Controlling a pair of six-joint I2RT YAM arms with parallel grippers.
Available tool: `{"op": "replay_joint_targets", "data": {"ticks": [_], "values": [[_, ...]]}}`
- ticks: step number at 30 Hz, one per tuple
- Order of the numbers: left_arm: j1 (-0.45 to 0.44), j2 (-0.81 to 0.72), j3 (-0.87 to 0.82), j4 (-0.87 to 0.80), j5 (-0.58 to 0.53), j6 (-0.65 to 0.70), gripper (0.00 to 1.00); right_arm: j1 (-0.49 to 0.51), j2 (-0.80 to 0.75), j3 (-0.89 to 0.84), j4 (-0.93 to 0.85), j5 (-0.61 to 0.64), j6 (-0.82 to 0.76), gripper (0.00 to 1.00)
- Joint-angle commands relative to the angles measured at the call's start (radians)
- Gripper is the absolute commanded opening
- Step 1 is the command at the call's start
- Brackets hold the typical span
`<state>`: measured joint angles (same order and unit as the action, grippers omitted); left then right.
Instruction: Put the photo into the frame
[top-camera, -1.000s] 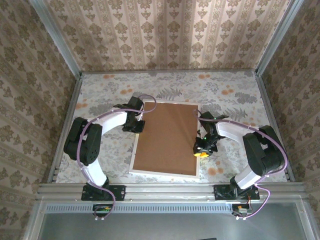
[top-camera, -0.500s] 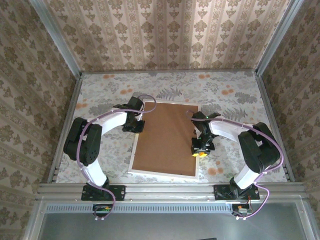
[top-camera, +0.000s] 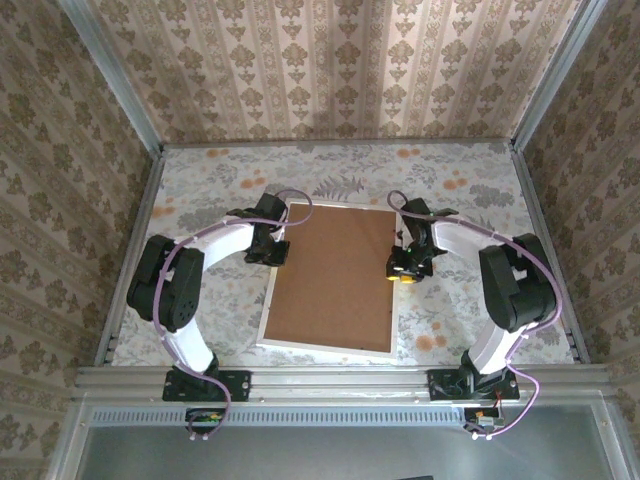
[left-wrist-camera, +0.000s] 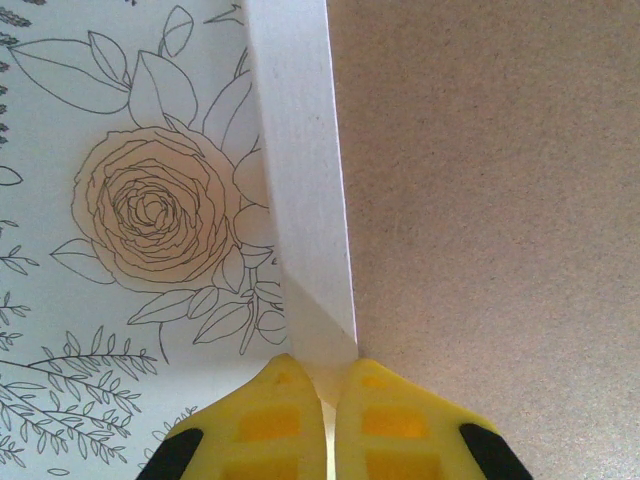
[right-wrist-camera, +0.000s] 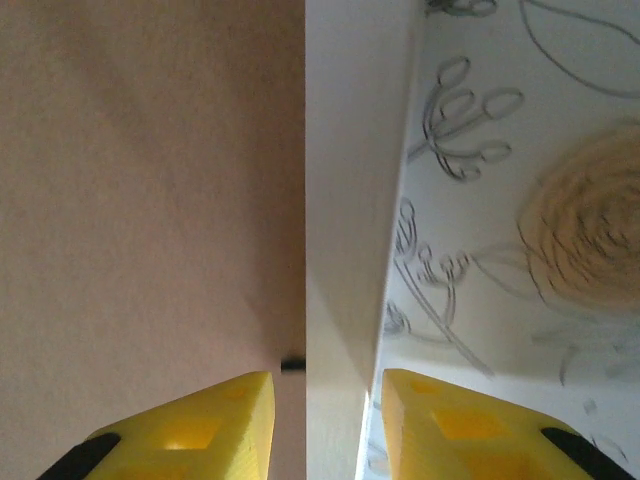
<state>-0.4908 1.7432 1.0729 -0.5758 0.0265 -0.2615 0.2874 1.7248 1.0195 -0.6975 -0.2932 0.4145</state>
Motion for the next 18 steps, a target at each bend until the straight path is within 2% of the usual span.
{"op": "replay_joint_targets", "data": {"ticks": [1, 8, 10, 15, 18], "values": [[-0.019, 0.004, -0.017, -0.078, 0.009, 0.010, 0.08, -0.004, 0.026, 0.012, 0.022, -0.019, -0.016, 0.35], [-0.015, 0.001, -0.002, -0.089, 0.003, 0.015, 0.13, -0.004, 0.047, -0.012, 0.030, -0.003, -0.019, 0.27], [-0.014, -0.003, 0.004, -0.090, -0.001, 0.016, 0.18, -0.003, 0.048, -0.013, 0.032, 0.005, -0.022, 0.25], [-0.006, -0.017, 0.032, -0.100, -0.012, 0.018, 0.37, -0.004, 0.060, -0.011, 0.036, 0.006, -0.024, 0.25], [0.009, -0.026, 0.052, -0.104, -0.011, 0.015, 0.43, -0.004, 0.066, -0.008, 0.035, 0.009, -0.028, 0.26]]}}
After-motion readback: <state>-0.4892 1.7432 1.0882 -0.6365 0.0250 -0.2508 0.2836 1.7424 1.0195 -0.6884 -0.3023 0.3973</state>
